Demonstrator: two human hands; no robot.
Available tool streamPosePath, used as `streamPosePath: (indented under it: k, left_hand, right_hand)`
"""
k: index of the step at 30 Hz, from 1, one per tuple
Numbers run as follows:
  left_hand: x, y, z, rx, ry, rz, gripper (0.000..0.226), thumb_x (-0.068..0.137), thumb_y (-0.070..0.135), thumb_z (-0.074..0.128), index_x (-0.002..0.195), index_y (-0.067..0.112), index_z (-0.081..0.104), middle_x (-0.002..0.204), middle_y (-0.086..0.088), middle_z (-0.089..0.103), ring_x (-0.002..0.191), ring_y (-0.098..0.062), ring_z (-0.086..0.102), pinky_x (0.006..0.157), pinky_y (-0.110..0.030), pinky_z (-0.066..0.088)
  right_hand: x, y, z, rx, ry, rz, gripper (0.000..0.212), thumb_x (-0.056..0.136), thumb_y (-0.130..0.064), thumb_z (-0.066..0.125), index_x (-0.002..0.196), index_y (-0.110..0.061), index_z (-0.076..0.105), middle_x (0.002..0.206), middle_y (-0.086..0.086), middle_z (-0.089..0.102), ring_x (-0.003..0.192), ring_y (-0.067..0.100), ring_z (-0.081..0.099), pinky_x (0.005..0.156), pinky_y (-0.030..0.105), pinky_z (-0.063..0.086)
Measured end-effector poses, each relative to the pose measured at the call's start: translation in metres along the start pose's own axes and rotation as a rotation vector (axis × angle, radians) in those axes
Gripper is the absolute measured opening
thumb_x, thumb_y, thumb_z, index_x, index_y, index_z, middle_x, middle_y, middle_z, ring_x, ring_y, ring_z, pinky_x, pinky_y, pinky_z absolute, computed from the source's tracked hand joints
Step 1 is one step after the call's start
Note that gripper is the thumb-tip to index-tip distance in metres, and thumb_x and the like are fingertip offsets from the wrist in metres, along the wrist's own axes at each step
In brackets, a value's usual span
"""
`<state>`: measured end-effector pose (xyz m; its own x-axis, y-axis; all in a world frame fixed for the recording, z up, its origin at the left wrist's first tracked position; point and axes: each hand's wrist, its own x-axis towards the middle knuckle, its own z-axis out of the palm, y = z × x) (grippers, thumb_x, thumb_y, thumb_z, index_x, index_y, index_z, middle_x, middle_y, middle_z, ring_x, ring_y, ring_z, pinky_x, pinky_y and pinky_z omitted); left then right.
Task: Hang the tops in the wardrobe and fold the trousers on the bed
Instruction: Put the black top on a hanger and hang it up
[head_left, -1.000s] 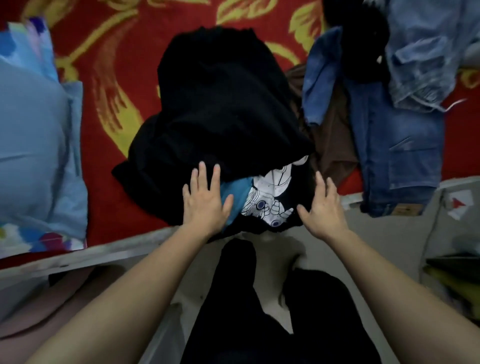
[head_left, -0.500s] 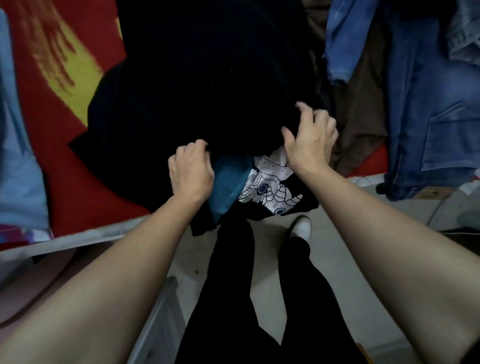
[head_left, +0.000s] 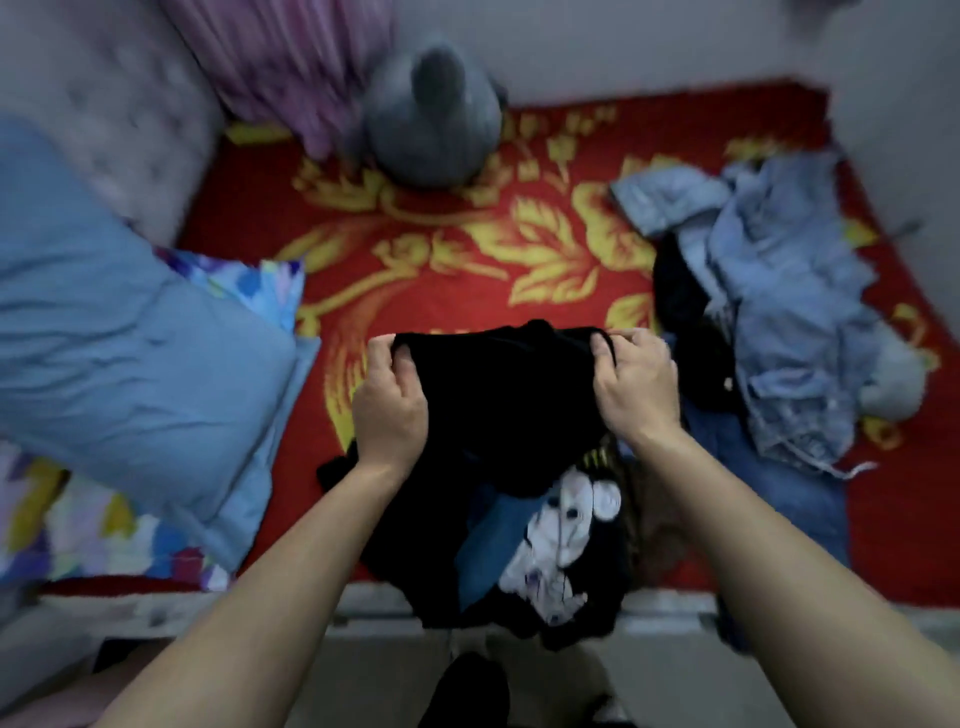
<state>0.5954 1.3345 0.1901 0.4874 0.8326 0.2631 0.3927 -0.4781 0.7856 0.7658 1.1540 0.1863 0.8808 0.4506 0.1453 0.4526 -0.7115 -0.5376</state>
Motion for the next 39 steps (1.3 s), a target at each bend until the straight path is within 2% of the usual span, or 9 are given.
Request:
streamPosePath:
  k: [4,8,11,16,21,25,30,35,39]
  left_hand:
    - [0.040,0.087,-0.071,-0.223,0.127,0.161,0.009,0.102,0.026,0.041,0.099,0.023,0.050,0.069,0.014,0.049,0.063,0.005,0.050,0.064,-0.017,0.035]
    - [0.048,0.154,-0.138,-0.375,0.160,0.258,0.011,0.103,0.016,0.045,0.097,0.021,0.052,0.070,0.010,0.047,0.060,0.004,0.041,0.061,-0.018,0.038]
    - [0.023,0.182,-0.170,-0.443,0.166,0.248,0.013,0.104,0.019,0.045,0.095,0.019,0.055,0.074,-0.006,0.052,0.066,-0.012,0.045,0.062,-0.031,0.038]
    - [-0.059,0.196,-0.192,-0.390,0.197,0.190,0.013,0.103,0.018,0.048,0.093,0.022,0.055,0.059,0.012,0.047,0.051,-0.002,0.041,0.048,-0.019,0.034]
    - [-0.164,0.171,-0.193,-0.333,0.195,-0.045,0.007,0.102,0.025,0.051,0.096,0.025,0.055,0.052,0.009,0.047,0.043,-0.008,0.042,0.040,-0.021,0.034]
    - [-0.245,0.156,-0.207,-0.317,0.170,-0.186,0.009,0.097,0.037,0.057,0.089,0.032,0.058,0.069,-0.013,0.060,0.059,-0.021,0.054,0.054,-0.033,0.042]
    - [-0.345,0.137,-0.244,-0.358,0.122,-0.360,0.029,0.089,0.057,0.054,0.087,0.030,0.064,0.072,0.006,0.059,0.064,-0.005,0.056,0.056,-0.017,0.044]
    - [-0.427,0.096,-0.303,-0.462,0.026,-0.742,0.017,0.104,0.024,0.046,0.116,0.028,0.057,0.076,-0.006,0.063,0.056,-0.016,0.057,0.051,-0.029,0.045]
    - [-0.473,0.082,-0.340,-0.118,0.273,-0.583,0.065,0.092,0.006,0.064,0.146,0.018,0.032,0.116,-0.004,0.055,0.094,-0.013,0.065,0.083,-0.042,0.053]
  right_hand:
    - [0.016,-0.065,-0.070,0.307,0.059,-0.064,0.033,0.106,-0.030,0.044,0.081,-0.014,0.060,0.081,0.004,0.059,0.085,0.029,0.059,0.067,0.031,0.027]
    - [-0.002,-0.104,-0.102,0.395,0.187,-0.144,0.033,0.104,-0.039,0.044,0.107,-0.017,0.068,0.099,0.002,0.052,0.098,0.025,0.053,0.084,0.032,0.040]
    - [-0.036,-0.127,-0.122,0.475,0.160,-0.245,0.036,0.103,-0.051,0.035,0.102,-0.032,0.066,0.088,-0.009,0.047,0.088,0.016,0.051,0.073,0.026,0.038]
    - [-0.113,-0.144,-0.146,0.843,-0.505,-0.265,0.050,0.090,-0.075,0.033,0.087,-0.037,0.065,0.063,-0.010,0.063,0.060,0.009,0.058,0.061,0.029,0.044]
    - [-0.187,-0.129,-0.135,1.003,-1.336,0.254,0.063,0.092,-0.076,0.032,0.134,-0.030,0.044,0.119,0.021,0.069,0.083,0.025,0.075,0.057,0.027,0.056]
    - [-0.225,-0.118,-0.111,1.045,-1.190,0.365,0.046,0.102,-0.034,0.055,0.143,-0.013,0.050,0.130,0.007,0.061,0.100,0.021,0.068,0.071,0.030,0.060]
    - [-0.269,-0.144,-0.108,0.990,-0.885,0.114,0.053,0.100,-0.008,0.046,0.150,-0.021,0.039,0.119,0.009,0.061,0.093,0.019,0.058,0.082,0.038,0.053]
    - [-0.341,-0.171,-0.134,1.083,-1.053,-0.048,0.051,0.102,-0.004,0.045,0.148,-0.027,0.041,0.090,0.009,0.065,0.063,0.022,0.058,0.060,0.034,0.047]
    - [-0.406,-0.190,-0.169,1.049,-1.294,-0.335,0.046,0.102,0.004,0.040,0.143,-0.018,0.045,0.044,-0.011,0.048,0.036,0.001,0.043,0.040,0.013,0.035]
